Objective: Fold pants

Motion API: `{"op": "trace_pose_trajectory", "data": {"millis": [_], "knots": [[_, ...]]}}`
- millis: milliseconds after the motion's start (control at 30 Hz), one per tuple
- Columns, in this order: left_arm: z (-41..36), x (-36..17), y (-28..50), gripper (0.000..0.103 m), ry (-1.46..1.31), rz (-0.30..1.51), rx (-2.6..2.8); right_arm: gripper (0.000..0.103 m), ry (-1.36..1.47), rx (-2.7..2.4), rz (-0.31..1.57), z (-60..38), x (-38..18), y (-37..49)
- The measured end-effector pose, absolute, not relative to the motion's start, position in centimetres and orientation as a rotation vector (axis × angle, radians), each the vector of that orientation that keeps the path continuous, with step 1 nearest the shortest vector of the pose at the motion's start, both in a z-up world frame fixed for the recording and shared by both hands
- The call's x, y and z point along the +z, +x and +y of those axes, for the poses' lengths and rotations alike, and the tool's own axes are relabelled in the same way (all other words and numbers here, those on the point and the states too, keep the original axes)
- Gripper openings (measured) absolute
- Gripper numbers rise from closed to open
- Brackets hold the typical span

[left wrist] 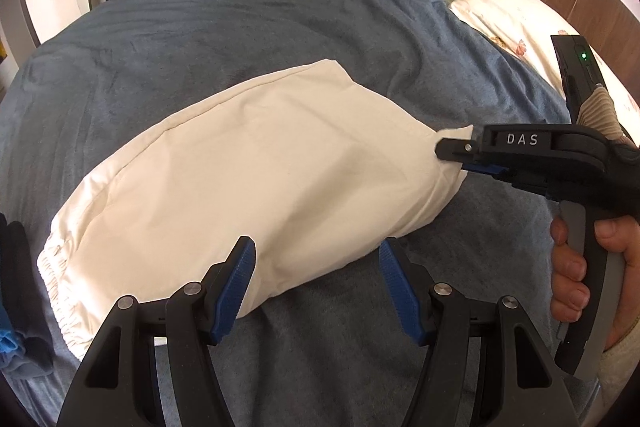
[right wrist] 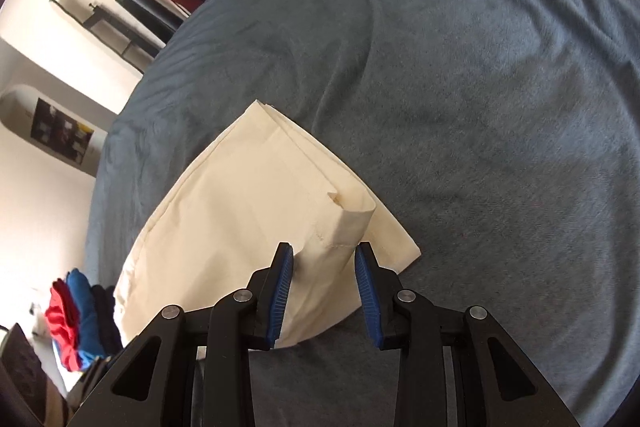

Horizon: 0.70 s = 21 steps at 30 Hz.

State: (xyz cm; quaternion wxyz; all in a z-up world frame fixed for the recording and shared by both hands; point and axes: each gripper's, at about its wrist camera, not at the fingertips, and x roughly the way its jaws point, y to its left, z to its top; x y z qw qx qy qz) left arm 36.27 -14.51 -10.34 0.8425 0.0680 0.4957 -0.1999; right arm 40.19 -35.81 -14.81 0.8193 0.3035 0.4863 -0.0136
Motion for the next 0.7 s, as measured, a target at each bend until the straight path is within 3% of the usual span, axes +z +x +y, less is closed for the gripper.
{"op": "trace_pose_trajectory", "data": {"millis": [67, 133, 600, 633, 700], "knots": [[-14.7, -10.6, 36.5, 0.063, 0.141, 1.049, -0.424, 0.010, 0.633, -0.020, 1.042, -35.7, -15.0, 40.6], [-14.8, -10.8, 36.7, 0.063, 0.139, 1.048, -0.422, 0.007, 0.628, -0.015, 1.038, -35.7, -15.0, 41.1], [-12.7, -13.3, 39.7, 0.063, 0.143, 1.075, -0.330, 0.007, 0.496, 0.029, 1.000, -34.4, -14.6, 46.5], [-12.4, -13.1, 39.7, 0.063, 0.130, 1.077, -0.327, 0.008, 0.486, 0.027, 1.008, -34.3, -14.8, 46.5], [-11.8, -12.8, 39.6, 0.063, 0.112, 1.078, -0.318, 0.022, 0.463, 0.008, 1.020, -34.3, -14.8, 46.0]]}}
